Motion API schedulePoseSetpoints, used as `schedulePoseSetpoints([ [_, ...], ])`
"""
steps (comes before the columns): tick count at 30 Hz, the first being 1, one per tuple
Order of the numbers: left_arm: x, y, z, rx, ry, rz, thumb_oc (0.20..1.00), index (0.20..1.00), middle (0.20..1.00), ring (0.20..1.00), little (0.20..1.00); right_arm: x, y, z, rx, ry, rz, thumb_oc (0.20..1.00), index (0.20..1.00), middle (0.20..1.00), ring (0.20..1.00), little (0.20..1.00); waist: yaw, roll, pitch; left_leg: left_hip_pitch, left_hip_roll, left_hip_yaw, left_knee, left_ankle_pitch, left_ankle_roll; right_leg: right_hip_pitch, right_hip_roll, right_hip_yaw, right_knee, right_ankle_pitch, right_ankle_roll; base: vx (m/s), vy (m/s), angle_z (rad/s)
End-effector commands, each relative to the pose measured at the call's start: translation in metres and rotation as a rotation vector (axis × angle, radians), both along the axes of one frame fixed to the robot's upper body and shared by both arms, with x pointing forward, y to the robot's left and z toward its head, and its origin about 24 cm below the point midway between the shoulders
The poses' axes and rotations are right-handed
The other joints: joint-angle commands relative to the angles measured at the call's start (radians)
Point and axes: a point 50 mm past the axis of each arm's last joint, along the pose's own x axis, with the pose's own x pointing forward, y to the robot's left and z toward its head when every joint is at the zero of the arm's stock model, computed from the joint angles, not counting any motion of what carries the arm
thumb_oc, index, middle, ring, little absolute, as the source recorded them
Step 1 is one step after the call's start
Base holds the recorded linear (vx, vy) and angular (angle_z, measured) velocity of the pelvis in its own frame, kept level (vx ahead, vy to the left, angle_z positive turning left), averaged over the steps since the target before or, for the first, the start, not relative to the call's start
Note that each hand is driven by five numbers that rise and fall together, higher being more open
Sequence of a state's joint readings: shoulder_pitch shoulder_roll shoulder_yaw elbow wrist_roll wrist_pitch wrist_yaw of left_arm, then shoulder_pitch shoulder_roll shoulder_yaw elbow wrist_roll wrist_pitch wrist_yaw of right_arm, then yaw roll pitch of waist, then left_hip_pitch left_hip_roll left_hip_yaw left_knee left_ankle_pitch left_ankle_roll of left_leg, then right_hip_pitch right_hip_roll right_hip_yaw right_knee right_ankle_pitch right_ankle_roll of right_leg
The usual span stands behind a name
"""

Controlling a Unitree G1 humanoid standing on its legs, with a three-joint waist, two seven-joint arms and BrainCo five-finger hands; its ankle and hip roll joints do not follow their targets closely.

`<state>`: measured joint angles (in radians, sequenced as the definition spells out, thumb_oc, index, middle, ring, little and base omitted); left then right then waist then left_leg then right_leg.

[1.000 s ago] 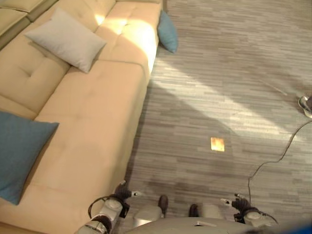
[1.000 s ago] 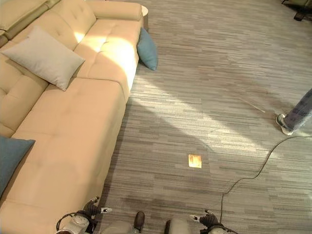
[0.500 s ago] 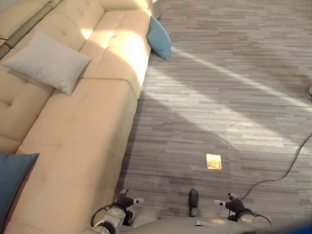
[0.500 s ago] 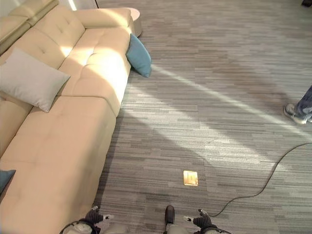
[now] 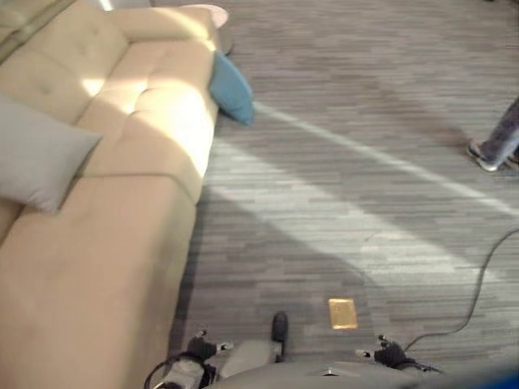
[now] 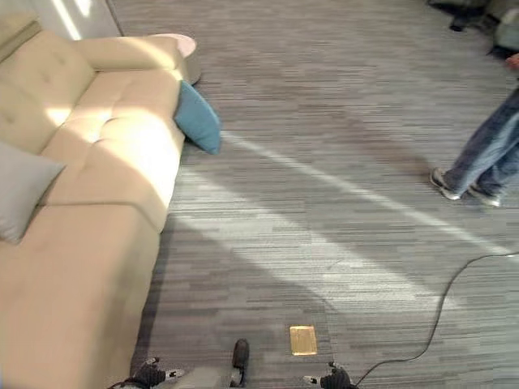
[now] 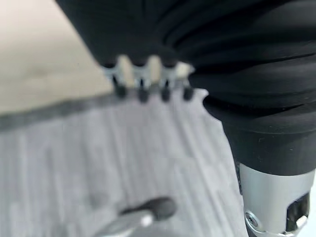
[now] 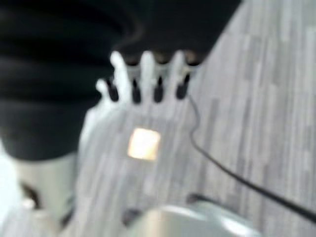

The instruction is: Pick up all the scattered cushions and arrange them neatly on the sofa.

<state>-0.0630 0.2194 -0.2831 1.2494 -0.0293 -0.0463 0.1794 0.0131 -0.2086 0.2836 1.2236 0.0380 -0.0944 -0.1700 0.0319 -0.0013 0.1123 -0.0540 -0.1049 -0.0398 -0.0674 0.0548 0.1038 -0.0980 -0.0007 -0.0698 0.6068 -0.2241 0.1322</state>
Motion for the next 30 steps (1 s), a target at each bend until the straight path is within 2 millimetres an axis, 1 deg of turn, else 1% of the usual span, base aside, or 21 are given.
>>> schedulePoseSetpoints([
  [1, 0.017, -0.024, 0.001, -0.057, -0.047, -0.02, 1.0, 1.0, 1.0, 1.0, 1.0, 0.016, 0.003, 0.004, 0.012, -0.05, 0.037, 1.0, 1.0, 1.0, 1.0, 1.0, 0.019, 0.035, 0.027, 0.047, 0.023, -0.039, 0.064, -0.064, -0.068, -0.038, -0.047, 0.0, -0.167, 0.263, 0.028, 0.61, -0.095, 0.65],
  [2, 0.024, -0.022, 0.004, -0.052, -0.068, -0.027, 1.0, 1.0, 1.0, 1.0, 1.0, 0.019, 0.001, 0.006, 0.004, -0.056, 0.059, 1.0, 1.0, 1.0, 1.0, 1.0, -0.001, 0.026, 0.032, 0.116, 0.027, -0.047, 0.037, -0.111, -0.082, -0.095, -0.079, -0.076, -0.419, 0.27, 0.007, 0.79, -0.2, 0.51],
  [4, 0.021, -0.021, 0.002, -0.051, -0.054, -0.03, 1.0, 1.0, 1.0, 1.0, 1.0, 0.018, -0.002, 0.006, -0.006, -0.049, 0.063, 1.0, 1.0, 1.0, 1.0, 1.0, -0.032, 0.013, 0.036, 0.181, 0.039, -0.068, 0.047, -0.163, -0.108, -0.14, -0.103, -0.045, -0.625, 0.366, 0.04, 0.79, -0.295, 0.05],
  [5, 0.02, -0.02, 0.002, -0.052, -0.052, -0.022, 1.0, 1.0, 1.0, 1.0, 1.0, 0.017, -0.003, 0.006, -0.009, -0.044, 0.062, 1.0, 1.0, 1.0, 1.0, 1.0, -0.039, 0.013, 0.032, 0.2, 0.048, -0.073, 0.048, -0.17, -0.116, -0.149, -0.103, -0.046, -0.645, 0.38, 0.047, 0.75, -0.42, 0.27],
  [6, 0.012, -0.019, 0.0, -0.054, -0.033, -0.011, 1.0, 1.0, 1.0, 1.0, 1.0, 0.014, -0.002, 0.004, -0.004, -0.029, 0.072, 1.0, 1.0, 1.0, 1.0, 1.0, -0.043, 0.007, 0.005, 0.234, 0.074, -0.095, 0.075, -0.17, -0.142, -0.129, -0.107, -0.053, -0.632, 0.396, 0.034, 0.51, -0.306, 0.56],
  [7, 0.012, -0.019, 0.0, -0.054, -0.033, -0.011, 1.0, 1.0, 1.0, 1.0, 1.0, 0.014, -0.002, 0.004, -0.004, -0.029, 0.072, 1.0, 1.0, 1.0, 1.0, 1.0, -0.044, 0.008, 0.005, 0.235, 0.074, -0.095, 0.075, -0.17, -0.142, -0.128, -0.106, -0.054, -0.632, 0.396, 0.034, 0.6, -0.424, 0.82],
  [9, 0.009, -0.02, -0.001, -0.055, -0.025, -0.004, 1.0, 1.0, 1.0, 1.0, 1.0, 0.017, -0.003, 0.005, 0.0, -0.038, 0.064, 1.0, 1.0, 1.0, 1.0, 1.0, -0.042, 0.012, -0.01, 0.205, 0.115, -0.107, 0.213, -0.061, -0.189, -0.088, -0.082, -0.064, -0.615, 0.37, -0.001, 0.36, -0.333, 0.7],
  [11, 0.022, -0.024, 0.002, -0.064, -0.065, -0.028, 1.0, 1.0, 1.0, 1.0, 1.0, 0.024, -0.007, 0.009, -0.004, -0.074, 0.038, 1.0, 1.0, 1.0, 1.0, 1.0, -0.016, -0.017, 0.025, 0.064, 0.145, -0.044, 0.47, 0.033, -0.2, -0.006, -0.082, -0.075, -0.629, 0.327, -0.039, 0.3, -0.375, 0.34],
  [14, 0.03, -0.025, 0.005, -0.067, -0.094, -0.021, 1.0, 1.0, 1.0, 1.0, 1.0, 0.028, -0.009, 0.01, -0.011, -0.083, 0.028, 1.0, 1.0, 1.0, 1.0, 1.0, 0.011, -0.029, 0.043, 0.007, 0.141, -0.013, 0.524, 0.01, -0.19, 0.04, -0.078, -0.077, -0.643, 0.301, -0.046, 0.24, -0.262, 0.15],
  [16, 0.033, -0.028, 0.007, -0.075, -0.109, -0.041, 1.0, 1.0, 1.0, 1.0, 1.0, 0.031, -0.012, 0.011, -0.026, -0.085, 0.034, 1.0, 1.0, 1.0, 1.0, 1.0, 0.036, -0.033, 0.046, -0.091, 0.077, 0.025, 0.419, -0.061, -0.167, 0.094, -0.071, -0.072, -0.659, 0.27, -0.038, 0.36, -0.198, -0.27],
  [17, 0.033, -0.029, 0.007, -0.075, -0.109, -0.042, 1.0, 1.0, 1.0, 1.0, 1.0, 0.031, -0.012, 0.011, -0.026, -0.085, 0.034, 1.0, 1.0, 1.0, 1.0, 1.0, 0.038, -0.032, 0.051, -0.085, 0.078, 0.026, 0.42, -0.065, -0.166, 0.101, -0.07, -0.071, -0.661, 0.27, -0.038, 0.35, -0.118, -0.12],
  [18, 0.032, -0.03, 0.006, -0.075, -0.104, -0.047, 1.0, 1.0, 1.0, 1.0, 1.0, 0.031, -0.012, 0.011, -0.031, -0.087, 0.039, 1.0, 1.0, 1.0, 1.0, 1.0, 0.041, -0.026, 0.046, -0.11, 0.068, 0.048, 0.334, -0.071, -0.157, 0.111, -0.06, -0.078, -0.66, 0.255, -0.034, 0.26, -0.059, -0.17],
  [19, 0.029, -0.031, 0.005, -0.079, -0.097, -0.049, 1.0, 1.0, 1.0, 1.0, 1.0, 0.031, -0.01, 0.011, -0.03, -0.086, 0.049, 1.0, 1.0, 1.0, 1.0, 1.0, 0.051, -0.021, 0.046, -0.112, 0.056, 0.058, 0.271, -0.06, -0.151, 0.137, -0.05, -0.077, -0.656, 0.235, -0.032, 0.38, -0.078, -0.24],
  [22, 0.02, -0.032, 0.001, -0.081, -0.061, -0.067, 1.0, 1.0, 1.0, 1.0, 1.0, 0.027, -0.008, 0.009, -0.038, -0.071, 0.076, 1.0, 1.0, 1.0, 1.0, 1.0, 0.076, 0.008, 0.03, -0.145, 0.029, 0.067, 0.1, 0.058, -0.154, 0.192, 0.007, -0.063, -0.651, 0.195, -0.036, 0.39, -0.078, -0.31],
  [23, 0.017, -0.029, 0.0, -0.092, -0.043, -0.084, 1.0, 1.0, 1.0, 1.0, 1.0, 0.031, -0.044, 0.019, -0.079, -0.091, -0.039, 1.0, 1.0, 1.0, 1.0, 1.0, 0.091, 0.003, 0.025, -0.139, 0.019, 0.059, 0.095, 0.065, -0.154, 0.212, 0.015, -0.055, -0.648, 0.185, -0.037, 0.38, -0.098, -0.48],
  [24, 0.014, -0.027, 0.0, -0.084, -0.044, -0.078, 1.0, 1.0, 1.0, 1.0, 1.0, 0.034, -0.046, 0.021, -0.071, -0.116, -0.044, 1.0, 1.0, 1.0, 1.0, 1.0, 0.102, -0.004, 0.019, -0.131, 0.011, 0.039, 0.108, 0.054, -0.146, 0.215, 0.015, -0.051, -0.631, 0.173, -0.037, 0.51, -0.055, -0.8],
  [25, 0.005, -0.02, -0.002, -0.073, -0.011, -0.061, 1.0, 1.0, 1.0, 1.0, 1.0, 0.033, -0.033, 0.017, -0.003, -0.112, -0.049, 1.0, 1.0, 1.0, 1.0, 1.0, 0.111, -0.011, 0.003, -0.108, -0.007, 0.005, 0.118, 0.025, -0.122, 0.219, 0.005, -0.026, -0.574, 0.156, -0.029, 0.5, 0.021, -0.9],
  [27, 0.002, -0.02, -0.003, -0.076, 0.005, -0.054, 1.0, 1.0, 1.0, 1.0, 1.0, 0.034, -0.028, 0.016, 0.01, -0.109, -0.042, 1.0, 1.0, 1.0, 1.0, 1.0, 0.113, -0.011, -0.005, -0.084, -0.01, 0.001, 0.108, 0.012, -0.109, 0.211, -0.005, -0.028, -0.503, 0.156, -0.012, 0.34, 0.077, -0.46],
  [28, 0.002, -0.018, -0.003, -0.084, 0.014, -0.036, 1.0, 1.0, 1.0, 1.0, 1.0, 0.034, -0.021, 0.014, 0.029, -0.101, -0.02, 1.0, 1.0, 1.0, 1.0, 1.0, 0.104, -0.007, 0.003, -0.04, -0.007, 0.001, 0.108, -0.02, -0.075, 0.115, -0.042, -0.031, -0.26, 0.263, 0.049, 0.33, 0.101, -0.1],
  [29, 0.006, -0.018, -0.002, -0.085, 0.009, -0.042, 1.0, 1.0, 1.0, 1.0, 1.0, 0.04, -0.014, 0.015, 0.041, -0.113, 0.002, 1.0, 1.0, 1.0, 1.0, 1.0, 0.078, 0.011, 0.02, 0.012, 0.009, -0.017, 0.098, -0.038, -0.06, 0.031, -0.053, -0.031, -0.103, 0.335, 0.069, 0.43, 0.122, 0.1],
  [30, 0.009, -0.019, -0.001, -0.082, 0.002, -0.052, 1.0, 1.0, 1.0, 1.0, 1.0, 0.041, -0.011, 0.015, 0.046, -0.116, 0.009, 1.0, 1.0, 1.0, 1.0, 1.0, 0.064, 0.023, 0.025, 0.034, 0.017, -0.026, 0.099, -0.053, -0.054, -0.007, -0.062, -0.04, -0.041, 0.325, 0.051, 0.38, 0.074, 0.18],
])
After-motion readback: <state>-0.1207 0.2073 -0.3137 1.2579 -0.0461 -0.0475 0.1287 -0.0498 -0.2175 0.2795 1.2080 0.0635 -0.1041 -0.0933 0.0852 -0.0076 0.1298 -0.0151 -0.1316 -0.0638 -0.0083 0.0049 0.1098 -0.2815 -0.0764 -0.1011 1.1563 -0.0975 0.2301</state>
